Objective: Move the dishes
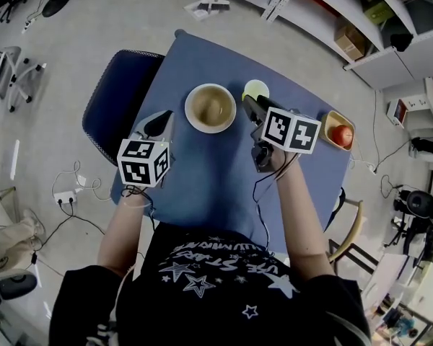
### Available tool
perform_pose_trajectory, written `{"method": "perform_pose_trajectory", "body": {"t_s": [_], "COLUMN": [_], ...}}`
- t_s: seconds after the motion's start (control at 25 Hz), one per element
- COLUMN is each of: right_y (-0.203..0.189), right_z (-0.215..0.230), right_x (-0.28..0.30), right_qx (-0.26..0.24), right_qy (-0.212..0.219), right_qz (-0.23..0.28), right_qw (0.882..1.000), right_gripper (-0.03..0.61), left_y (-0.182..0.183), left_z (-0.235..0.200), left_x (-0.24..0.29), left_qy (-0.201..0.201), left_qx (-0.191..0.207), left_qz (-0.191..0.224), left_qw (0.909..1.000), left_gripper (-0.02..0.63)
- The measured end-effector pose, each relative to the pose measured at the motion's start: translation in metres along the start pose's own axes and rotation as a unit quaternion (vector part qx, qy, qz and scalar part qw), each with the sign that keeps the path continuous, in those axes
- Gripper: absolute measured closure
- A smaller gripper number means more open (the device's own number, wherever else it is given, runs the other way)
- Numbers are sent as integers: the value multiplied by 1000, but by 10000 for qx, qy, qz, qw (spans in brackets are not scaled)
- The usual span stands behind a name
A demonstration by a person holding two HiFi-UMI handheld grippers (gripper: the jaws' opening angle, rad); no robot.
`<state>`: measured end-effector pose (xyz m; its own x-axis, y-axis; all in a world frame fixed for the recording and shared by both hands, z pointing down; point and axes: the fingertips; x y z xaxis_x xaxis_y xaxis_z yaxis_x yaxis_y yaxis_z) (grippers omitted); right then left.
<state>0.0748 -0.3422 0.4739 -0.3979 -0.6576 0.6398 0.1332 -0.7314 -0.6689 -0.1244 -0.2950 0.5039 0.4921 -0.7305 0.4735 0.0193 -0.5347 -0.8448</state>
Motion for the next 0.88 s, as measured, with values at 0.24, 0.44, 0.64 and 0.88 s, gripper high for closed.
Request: {"method": "perform_pose_trajectory", "body": {"t_s": [0.24, 0.44, 0.64, 0.88], "right_y": [-36, -60, -68, -73], "right_z": [-19, -11, -6, -5], "right_x": [20, 38, 54, 69], "right_qx": [151, 362, 457, 494], "right_qy": [256, 179, 57, -88], "right_qz": [-518, -831, -993, -1068], "right_qw": [9982, 9957, 9940, 9930], "right_gripper": [412, 403, 413, 453], "left_y": [3, -4, -7, -14], "left_z": [2, -1, -9, -9], "left_x": [0, 0, 2, 7], "left_qy": [-10, 14, 29, -24], "left_qx": [-2, -52, -93, -94], "left_qz": [11, -35, -96, -163], "left_qw": [10000, 10000, 9999, 9998], "left_gripper": [589, 590, 590, 590]}}
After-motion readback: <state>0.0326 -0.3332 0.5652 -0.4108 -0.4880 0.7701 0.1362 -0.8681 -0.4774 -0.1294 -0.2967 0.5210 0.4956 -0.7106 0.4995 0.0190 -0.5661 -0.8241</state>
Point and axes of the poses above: the fingertips, and each gripper's own axes: x forward along the fingers, z to its right, y out of its top, and after that the axes turned 3 degrees about x, right-handed
